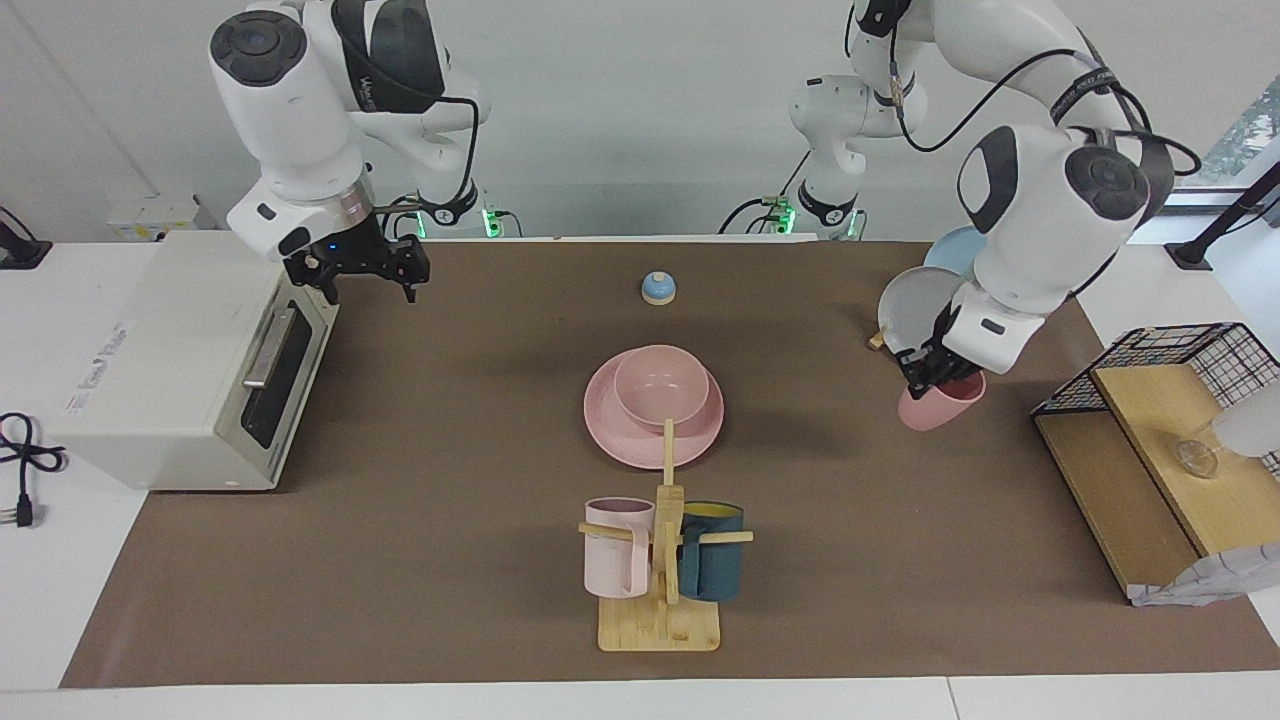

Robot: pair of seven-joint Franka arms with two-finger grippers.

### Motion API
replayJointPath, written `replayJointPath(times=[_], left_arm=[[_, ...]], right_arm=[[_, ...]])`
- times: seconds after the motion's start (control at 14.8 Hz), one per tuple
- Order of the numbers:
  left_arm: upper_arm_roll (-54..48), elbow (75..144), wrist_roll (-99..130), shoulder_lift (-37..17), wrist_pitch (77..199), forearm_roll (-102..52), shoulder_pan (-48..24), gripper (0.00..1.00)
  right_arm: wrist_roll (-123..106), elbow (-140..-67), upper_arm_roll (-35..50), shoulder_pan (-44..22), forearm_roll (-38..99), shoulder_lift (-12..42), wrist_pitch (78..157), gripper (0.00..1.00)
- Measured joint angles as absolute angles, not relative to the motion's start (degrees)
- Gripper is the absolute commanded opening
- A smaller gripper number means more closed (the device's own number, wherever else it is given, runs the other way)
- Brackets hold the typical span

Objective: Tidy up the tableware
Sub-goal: 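Carry the pink cup with the left gripper and lower it into the bowl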

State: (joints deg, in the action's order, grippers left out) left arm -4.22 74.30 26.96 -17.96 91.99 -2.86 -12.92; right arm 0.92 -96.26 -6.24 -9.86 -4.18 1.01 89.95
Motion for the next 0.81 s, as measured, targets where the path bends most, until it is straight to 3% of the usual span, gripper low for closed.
replayJointPath(times=[0.34,0.81], left_arm=[[-4.44,71.14,46.12,-21.3,95.36,-4.77,-26.74,0.0],[-4.26,81.23,57.3,-23.74,106.81,-4.79,-35.03,0.0]], right_arm=[[-0.03,-96.94,-6.64,-9.47,-4.05,0.53,89.97,1.0],[-0.04,-96.94,-6.59,-7.77,-3.93,0.38,90.0,1.0]])
